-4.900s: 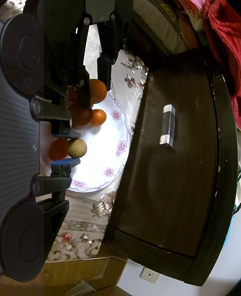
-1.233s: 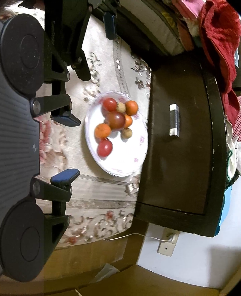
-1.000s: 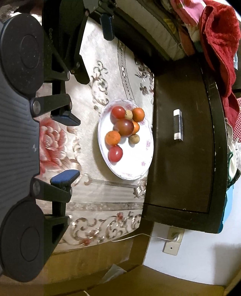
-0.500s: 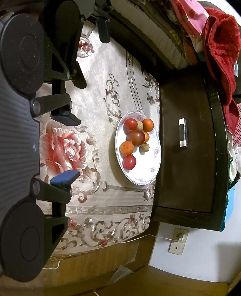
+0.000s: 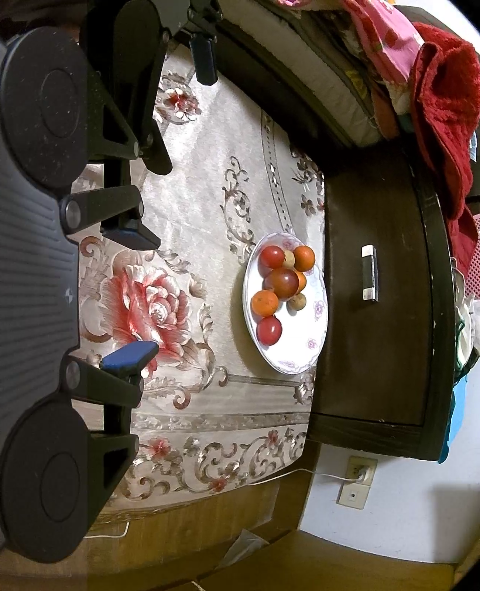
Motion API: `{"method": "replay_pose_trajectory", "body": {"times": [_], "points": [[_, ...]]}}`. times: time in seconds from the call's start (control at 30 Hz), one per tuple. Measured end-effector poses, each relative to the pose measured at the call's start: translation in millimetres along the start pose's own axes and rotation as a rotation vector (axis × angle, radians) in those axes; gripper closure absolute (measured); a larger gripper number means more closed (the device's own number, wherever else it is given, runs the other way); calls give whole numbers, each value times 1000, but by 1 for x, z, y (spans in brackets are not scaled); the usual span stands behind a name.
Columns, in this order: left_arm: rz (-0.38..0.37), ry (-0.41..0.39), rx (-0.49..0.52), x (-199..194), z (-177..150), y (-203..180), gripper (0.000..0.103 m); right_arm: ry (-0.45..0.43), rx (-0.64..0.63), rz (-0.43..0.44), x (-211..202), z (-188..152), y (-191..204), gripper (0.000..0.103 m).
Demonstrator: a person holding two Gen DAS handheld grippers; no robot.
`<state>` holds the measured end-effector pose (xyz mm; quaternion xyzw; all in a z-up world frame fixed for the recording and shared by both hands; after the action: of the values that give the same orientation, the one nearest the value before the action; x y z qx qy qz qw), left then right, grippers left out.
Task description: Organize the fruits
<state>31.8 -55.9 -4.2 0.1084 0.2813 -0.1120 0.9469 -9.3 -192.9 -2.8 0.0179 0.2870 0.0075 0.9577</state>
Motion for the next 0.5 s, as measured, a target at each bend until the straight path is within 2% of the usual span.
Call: {"method": "replay_pose_trajectory", "body": {"times": [0.5], "points": [[7, 23, 0, -4, -5, 1, 0, 14, -11, 0, -2, -5, 4, 51]]}}
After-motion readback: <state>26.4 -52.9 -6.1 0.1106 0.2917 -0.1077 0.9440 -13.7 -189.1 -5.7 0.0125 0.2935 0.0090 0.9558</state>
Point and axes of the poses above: each gripper's, at about its wrist camera, not at the fingertips, and x roughly the way its jaws point, y to its left, z to its top, the point moved 2 cm from there along x, roughly the way its jaws point, and after that the axes turned 13 degrees about -y, right-handed, at the moved point
